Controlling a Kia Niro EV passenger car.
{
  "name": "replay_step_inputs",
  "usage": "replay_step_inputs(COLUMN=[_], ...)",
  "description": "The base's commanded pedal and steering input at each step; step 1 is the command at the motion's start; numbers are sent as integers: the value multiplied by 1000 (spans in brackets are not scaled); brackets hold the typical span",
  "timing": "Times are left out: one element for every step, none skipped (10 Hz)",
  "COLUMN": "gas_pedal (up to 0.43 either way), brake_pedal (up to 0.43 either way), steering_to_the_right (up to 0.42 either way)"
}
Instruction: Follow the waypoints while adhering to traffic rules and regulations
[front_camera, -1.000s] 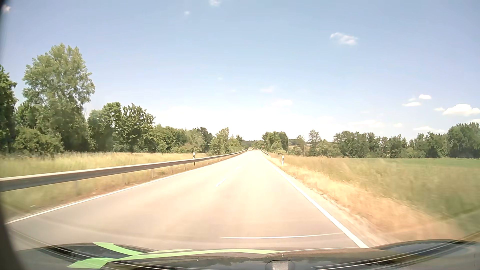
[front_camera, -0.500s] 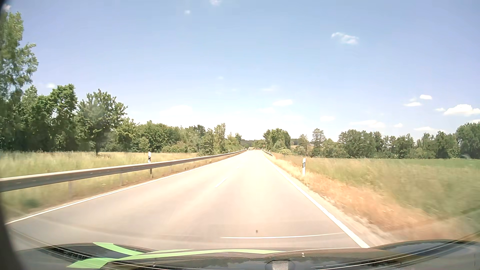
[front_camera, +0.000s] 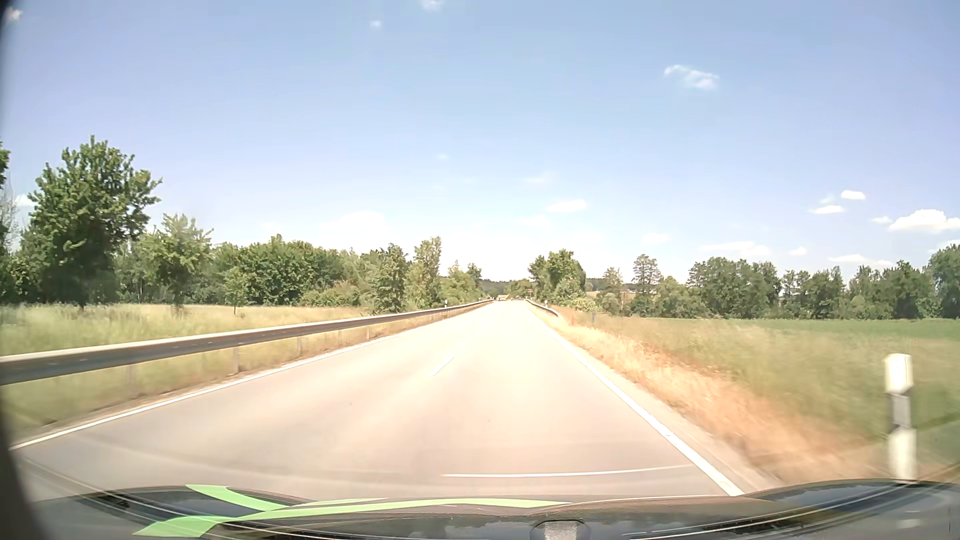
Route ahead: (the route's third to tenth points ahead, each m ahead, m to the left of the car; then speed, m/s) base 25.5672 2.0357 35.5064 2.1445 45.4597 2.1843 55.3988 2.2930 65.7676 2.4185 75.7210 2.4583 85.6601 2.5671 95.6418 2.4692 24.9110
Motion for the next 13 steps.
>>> replay_step_inputs(gas_pedal=[260, 248, 240, 209, 177, 157, 138, 138, 138, 150, 169, 189, 197], brake_pedal=[0, 0, 0, 0, 0, 0, 0, 0, 0, 0, 0, 0, 0], steering_to_the_right=[0, 0, 1, 0, 0, 0, 0, 0, 0, 1, 0, 0, 1])
